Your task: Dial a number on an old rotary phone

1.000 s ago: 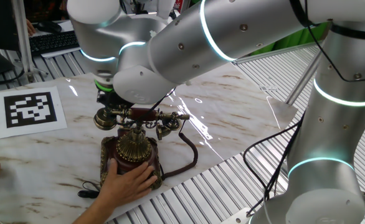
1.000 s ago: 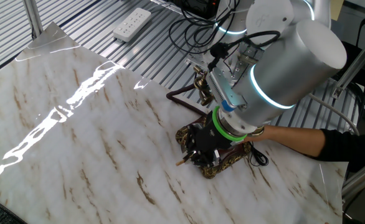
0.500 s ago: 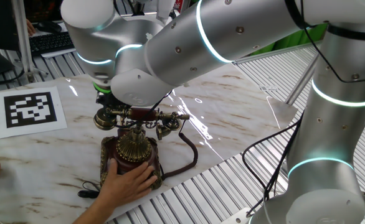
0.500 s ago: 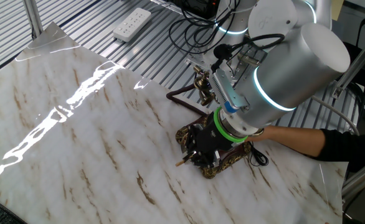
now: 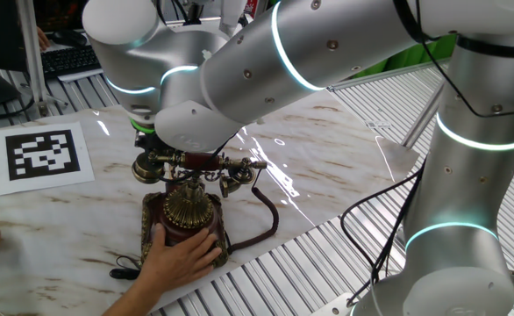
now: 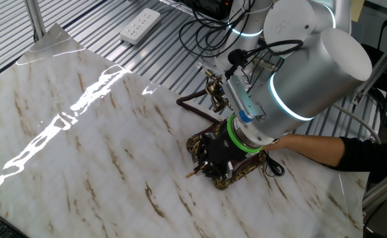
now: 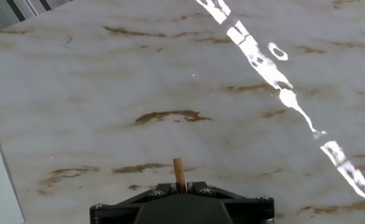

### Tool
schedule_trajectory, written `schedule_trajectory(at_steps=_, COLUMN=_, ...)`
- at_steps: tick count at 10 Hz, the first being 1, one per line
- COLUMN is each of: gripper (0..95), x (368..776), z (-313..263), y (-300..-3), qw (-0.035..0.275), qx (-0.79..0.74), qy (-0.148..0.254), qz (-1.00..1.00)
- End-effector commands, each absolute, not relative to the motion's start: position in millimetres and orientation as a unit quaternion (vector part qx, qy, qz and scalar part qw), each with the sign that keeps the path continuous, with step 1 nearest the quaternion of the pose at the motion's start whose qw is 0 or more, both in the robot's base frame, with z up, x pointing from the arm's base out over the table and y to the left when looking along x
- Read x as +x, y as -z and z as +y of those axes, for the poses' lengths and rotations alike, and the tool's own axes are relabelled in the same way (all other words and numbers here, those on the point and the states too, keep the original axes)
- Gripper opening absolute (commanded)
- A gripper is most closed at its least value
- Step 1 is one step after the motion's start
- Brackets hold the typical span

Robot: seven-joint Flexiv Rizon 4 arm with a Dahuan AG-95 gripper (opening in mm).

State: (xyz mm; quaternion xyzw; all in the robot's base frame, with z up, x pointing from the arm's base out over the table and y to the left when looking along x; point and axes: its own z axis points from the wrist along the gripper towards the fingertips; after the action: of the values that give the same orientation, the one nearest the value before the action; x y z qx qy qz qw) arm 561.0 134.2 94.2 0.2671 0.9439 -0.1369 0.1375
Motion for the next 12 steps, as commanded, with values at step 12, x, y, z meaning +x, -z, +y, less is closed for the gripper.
schedule_trajectory(at_steps=12, gripper=0.0, x=563.7, z=136.1, y=-90.6, qw=0.125, qx=0.264, qy=0.133, qz=0.947)
